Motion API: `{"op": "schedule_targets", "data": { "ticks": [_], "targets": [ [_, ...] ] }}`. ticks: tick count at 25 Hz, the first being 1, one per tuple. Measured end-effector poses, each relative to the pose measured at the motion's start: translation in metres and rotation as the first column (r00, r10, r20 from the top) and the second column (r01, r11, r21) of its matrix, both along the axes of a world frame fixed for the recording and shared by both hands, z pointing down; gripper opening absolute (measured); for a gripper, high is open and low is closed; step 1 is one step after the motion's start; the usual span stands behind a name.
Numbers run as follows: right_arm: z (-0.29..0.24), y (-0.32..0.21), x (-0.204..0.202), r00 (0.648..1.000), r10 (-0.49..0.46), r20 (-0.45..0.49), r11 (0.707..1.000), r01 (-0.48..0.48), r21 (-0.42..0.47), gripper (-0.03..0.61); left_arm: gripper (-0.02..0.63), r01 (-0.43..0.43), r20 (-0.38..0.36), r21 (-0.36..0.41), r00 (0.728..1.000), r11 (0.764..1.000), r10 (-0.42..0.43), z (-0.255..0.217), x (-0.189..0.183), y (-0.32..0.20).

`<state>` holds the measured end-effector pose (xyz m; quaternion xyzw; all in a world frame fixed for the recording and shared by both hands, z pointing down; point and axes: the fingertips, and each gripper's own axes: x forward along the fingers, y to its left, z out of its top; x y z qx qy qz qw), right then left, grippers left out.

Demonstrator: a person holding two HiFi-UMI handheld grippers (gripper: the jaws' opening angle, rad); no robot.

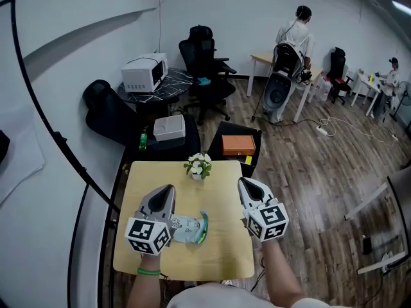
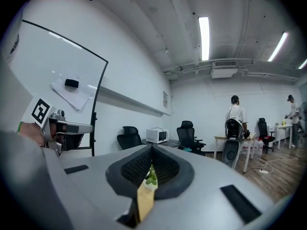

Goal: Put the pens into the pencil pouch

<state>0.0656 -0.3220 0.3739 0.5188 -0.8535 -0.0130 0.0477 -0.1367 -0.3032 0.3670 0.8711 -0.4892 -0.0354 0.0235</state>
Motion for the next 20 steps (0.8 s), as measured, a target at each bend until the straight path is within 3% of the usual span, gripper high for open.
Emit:
{"op": "schedule_targets", "data": {
  "ticks": [8, 20],
  "targets": [
    [0.009, -0.002, 0.012, 0.999, 0.018, -0.037, 1.000, -0.019, -0.014, 0.002, 0.015, 0.043, 0.052, -0.013, 0.998, 0.999, -0.042, 0.010, -0.008, -0.004],
    [0.009, 0.000, 0.014, 0.999, 0.014, -0.048, 1.000, -0.015, -0.015, 0.002, 0.015, 0.059, 0.048, -0.039, 0.997, 0.997, -0.057, 0.016, -0.018, -0.007]
  ]
}}
